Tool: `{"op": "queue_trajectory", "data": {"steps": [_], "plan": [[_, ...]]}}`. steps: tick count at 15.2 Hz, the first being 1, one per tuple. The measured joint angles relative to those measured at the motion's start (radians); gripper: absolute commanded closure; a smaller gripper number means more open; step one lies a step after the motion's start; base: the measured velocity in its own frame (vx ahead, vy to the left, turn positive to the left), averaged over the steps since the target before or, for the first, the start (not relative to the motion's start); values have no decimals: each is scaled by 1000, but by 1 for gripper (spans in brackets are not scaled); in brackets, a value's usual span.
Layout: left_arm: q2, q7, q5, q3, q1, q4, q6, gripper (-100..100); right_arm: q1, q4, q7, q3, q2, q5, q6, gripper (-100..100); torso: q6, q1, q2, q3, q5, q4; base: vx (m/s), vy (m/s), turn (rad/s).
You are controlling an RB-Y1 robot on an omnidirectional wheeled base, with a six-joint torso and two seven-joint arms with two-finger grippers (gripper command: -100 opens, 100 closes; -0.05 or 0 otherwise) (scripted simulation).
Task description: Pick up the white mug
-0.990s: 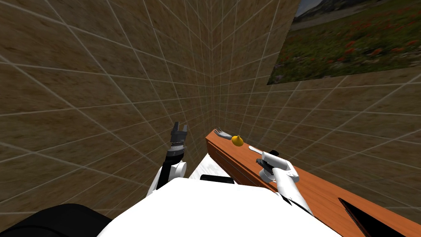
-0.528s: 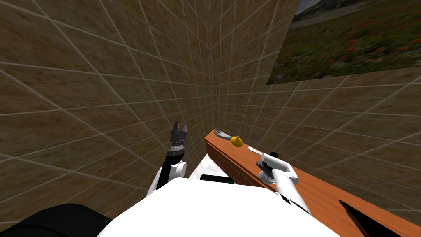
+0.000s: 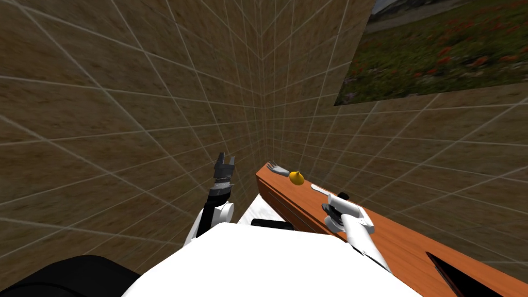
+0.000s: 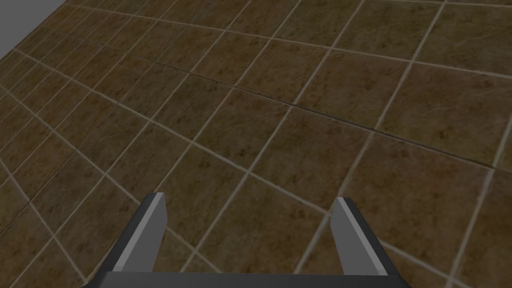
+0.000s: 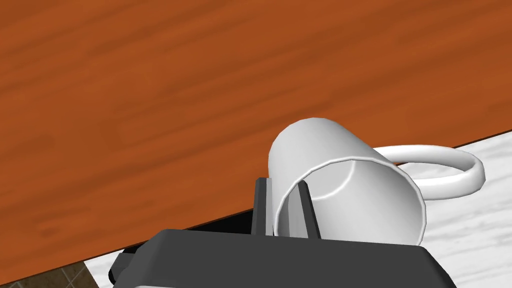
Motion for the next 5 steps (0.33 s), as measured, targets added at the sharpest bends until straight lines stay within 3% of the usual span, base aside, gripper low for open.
{"op": "queue_trajectory", "data": {"steps": [5], "plan": [[0,0,0,0,0,0,0,0,-22,-22,-15,3,-14,1,48,100,-1,1,4,2,0,1,-57,6,65]]}}
